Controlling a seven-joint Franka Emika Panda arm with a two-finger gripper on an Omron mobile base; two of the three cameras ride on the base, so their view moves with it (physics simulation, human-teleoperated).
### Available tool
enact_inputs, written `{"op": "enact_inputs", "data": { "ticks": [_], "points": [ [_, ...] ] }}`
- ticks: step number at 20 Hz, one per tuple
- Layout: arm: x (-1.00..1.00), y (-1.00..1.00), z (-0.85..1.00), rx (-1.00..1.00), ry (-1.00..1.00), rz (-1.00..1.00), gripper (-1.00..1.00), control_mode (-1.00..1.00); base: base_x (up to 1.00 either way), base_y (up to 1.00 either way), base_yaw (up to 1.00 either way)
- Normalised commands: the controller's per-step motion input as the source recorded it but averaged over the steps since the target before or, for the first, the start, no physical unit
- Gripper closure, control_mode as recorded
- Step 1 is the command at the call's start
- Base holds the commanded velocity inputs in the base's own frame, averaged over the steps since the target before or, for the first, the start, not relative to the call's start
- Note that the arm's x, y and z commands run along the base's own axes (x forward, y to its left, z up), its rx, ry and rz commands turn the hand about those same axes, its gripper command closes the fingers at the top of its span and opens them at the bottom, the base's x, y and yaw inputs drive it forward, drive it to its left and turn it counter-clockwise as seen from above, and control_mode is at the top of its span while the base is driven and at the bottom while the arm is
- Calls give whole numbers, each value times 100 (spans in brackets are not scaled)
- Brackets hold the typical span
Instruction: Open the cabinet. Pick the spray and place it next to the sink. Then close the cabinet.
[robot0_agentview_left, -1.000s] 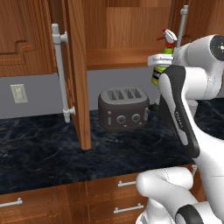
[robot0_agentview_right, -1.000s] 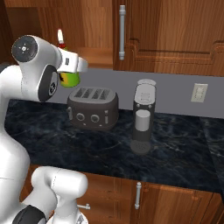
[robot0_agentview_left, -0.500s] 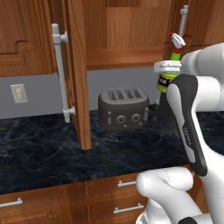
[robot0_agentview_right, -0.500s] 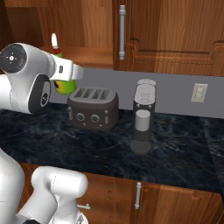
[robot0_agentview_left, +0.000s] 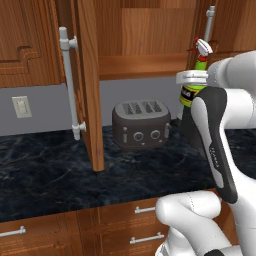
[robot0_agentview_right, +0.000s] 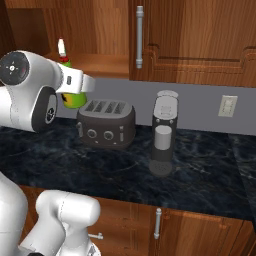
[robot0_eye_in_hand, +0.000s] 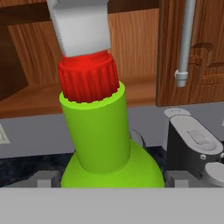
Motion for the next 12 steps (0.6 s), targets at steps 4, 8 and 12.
{"op": "enact_inputs", "data": {
  "ticks": [4,8,12],
  "points": [
    [0,0,0,0,0,0,100,-100,0,0,0],
    [-1,0,0,0,0,0,100,-100,0,0,0],
    [-4,0,0,0,0,0,100,100,-17,0,-2]
  ]
}}
